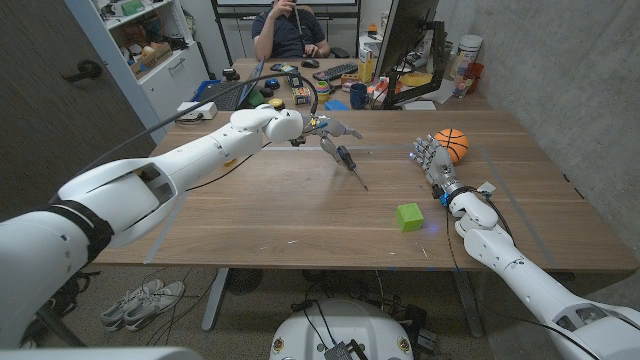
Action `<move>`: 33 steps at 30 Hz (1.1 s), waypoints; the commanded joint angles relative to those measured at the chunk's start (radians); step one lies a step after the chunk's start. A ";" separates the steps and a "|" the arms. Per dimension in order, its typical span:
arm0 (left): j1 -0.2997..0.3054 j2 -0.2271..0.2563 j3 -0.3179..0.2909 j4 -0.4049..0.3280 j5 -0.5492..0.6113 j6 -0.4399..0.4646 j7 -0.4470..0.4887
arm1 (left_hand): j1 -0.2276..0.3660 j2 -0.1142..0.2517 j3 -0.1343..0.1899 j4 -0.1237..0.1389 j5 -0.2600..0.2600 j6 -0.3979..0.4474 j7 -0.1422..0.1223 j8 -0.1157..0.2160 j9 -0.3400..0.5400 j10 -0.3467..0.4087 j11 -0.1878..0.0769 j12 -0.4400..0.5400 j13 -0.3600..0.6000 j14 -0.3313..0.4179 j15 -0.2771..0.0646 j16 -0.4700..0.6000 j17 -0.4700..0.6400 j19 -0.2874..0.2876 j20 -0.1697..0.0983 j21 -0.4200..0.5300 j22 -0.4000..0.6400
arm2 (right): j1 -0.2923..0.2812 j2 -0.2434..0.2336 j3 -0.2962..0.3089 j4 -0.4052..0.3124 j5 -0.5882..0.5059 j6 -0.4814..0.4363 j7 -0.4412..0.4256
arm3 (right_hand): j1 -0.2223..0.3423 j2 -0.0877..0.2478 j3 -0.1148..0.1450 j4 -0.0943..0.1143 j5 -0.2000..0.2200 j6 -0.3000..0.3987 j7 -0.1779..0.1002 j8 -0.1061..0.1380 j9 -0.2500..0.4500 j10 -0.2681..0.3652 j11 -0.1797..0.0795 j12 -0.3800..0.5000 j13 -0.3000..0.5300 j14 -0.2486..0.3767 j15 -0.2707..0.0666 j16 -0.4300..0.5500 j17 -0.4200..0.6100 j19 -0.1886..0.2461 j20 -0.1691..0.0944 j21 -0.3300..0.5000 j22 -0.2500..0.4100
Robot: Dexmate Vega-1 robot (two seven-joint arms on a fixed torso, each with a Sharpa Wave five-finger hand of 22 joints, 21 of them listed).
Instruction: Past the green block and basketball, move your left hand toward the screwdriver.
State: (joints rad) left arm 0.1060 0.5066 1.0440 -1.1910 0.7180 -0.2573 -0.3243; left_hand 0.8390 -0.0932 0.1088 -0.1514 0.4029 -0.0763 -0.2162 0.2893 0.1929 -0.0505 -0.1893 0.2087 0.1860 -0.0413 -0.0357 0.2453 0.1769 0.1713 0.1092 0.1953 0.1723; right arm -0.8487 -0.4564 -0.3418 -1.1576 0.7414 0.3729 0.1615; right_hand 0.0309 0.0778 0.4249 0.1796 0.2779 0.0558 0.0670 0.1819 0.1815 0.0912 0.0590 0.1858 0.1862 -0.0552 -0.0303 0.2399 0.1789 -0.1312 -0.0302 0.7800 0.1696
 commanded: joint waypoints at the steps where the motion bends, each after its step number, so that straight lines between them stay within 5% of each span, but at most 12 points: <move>1: 0.001 0.002 0.008 -0.015 0.017 0.018 -0.010 | 0.021 0.001 0.001 0.000 0.002 0.012 -0.005 0.009 0.003 0.003 0.001 -0.006 0.002 0.000 -0.085 -0.004 -0.001 0.003 -0.007 -0.006 0.002 | 0.000 0.001 0.001 -0.002 0.001 -0.001 -0.002 | -0.011 0.074 -0.007 -0.001 0.010 -0.001 0.007 0.007 0.003 0.009 0.000 0.006 0.003 0.000 0.002 -0.006 0.005 0.004 -0.029 -0.001 0.005; 33: 0.000 -0.001 0.008 -0.028 0.021 0.036 -0.034 | 0.042 0.026 -0.002 0.015 -0.005 0.002 -0.005 -0.013 0.001 -0.027 0.006 -0.023 0.003 -0.014 -0.092 -0.021 0.001 -0.023 -0.012 -0.013 0.002 | -0.005 0.000 0.003 -0.005 0.003 -0.001 -0.005 | -0.009 0.076 -0.012 -0.002 0.013 -0.002 0.009 0.006 0.003 0.009 0.001 0.005 0.003 0.002 0.003 -0.008 0.004 0.007 -0.030 -0.013 0.005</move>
State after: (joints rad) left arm 0.1060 0.5068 1.0520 -1.2181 0.7377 -0.2277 -0.3493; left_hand 0.8730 -0.0694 0.1064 -0.1407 0.3992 -0.0694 -0.2197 0.2784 0.1905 -0.0691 -0.1785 0.1885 0.1861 -0.0416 -0.0357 0.2292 0.1770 0.1529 0.0982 0.1847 0.1724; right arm -0.8531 -0.4584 -0.3403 -1.1631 0.7406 0.3745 0.1573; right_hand 0.0309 0.0779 0.4167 0.1794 0.2849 0.0571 0.0681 0.1819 0.1816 0.0911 0.0589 0.1858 0.1863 -0.0553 -0.0304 0.2312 0.1789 -0.1257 -0.0358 0.7684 0.1696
